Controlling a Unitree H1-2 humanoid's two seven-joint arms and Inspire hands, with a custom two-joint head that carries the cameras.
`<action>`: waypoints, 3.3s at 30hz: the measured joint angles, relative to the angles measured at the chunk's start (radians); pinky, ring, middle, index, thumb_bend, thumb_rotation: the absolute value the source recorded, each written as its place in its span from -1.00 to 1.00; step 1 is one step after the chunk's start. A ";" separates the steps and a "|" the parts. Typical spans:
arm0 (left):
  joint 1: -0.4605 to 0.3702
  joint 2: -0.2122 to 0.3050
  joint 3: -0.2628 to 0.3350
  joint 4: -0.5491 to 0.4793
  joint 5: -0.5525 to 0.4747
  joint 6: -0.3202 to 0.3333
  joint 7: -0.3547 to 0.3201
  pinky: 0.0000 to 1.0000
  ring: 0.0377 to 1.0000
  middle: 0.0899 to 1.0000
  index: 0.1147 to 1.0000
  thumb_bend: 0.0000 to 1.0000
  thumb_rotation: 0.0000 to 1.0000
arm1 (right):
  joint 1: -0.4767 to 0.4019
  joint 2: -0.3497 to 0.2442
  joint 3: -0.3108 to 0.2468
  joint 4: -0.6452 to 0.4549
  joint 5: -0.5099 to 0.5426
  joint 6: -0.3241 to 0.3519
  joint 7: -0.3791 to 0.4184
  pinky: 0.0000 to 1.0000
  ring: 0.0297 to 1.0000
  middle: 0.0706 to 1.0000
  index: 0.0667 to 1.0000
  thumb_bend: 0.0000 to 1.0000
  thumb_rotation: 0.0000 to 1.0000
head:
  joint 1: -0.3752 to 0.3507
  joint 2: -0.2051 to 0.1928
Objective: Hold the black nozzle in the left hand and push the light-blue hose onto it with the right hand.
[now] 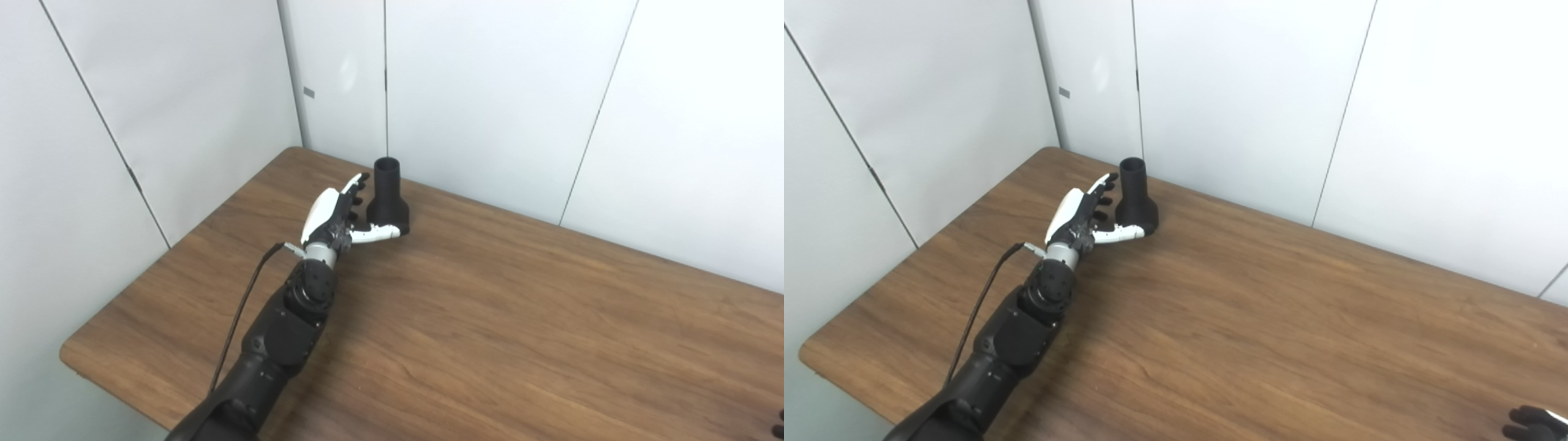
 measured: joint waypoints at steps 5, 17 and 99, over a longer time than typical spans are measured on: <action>-0.029 0.021 -0.043 0.045 0.029 0.002 0.000 0.50 0.71 0.82 0.85 1.00 -0.58 | 0.002 -0.004 0.000 0.000 -0.003 -0.001 0.000 -0.06 0.16 0.19 0.09 0.30 0.24 | -0.005 0.000; -0.063 0.049 -0.142 0.113 0.150 -0.001 0.039 0.41 0.64 0.79 0.79 1.00 -0.59 | 0.004 -0.004 0.001 0.000 -0.001 0.000 0.001 -0.05 0.17 0.20 0.10 0.27 0.21 | -0.008 0.000; -0.014 0.158 -0.195 0.153 0.087 -0.321 -0.041 0.51 0.64 0.69 0.75 1.00 -0.66 | 0.024 -0.013 -0.003 -0.006 0.044 -0.020 0.045 0.00 0.21 0.24 0.15 -0.02 -0.07 | -0.051 0.017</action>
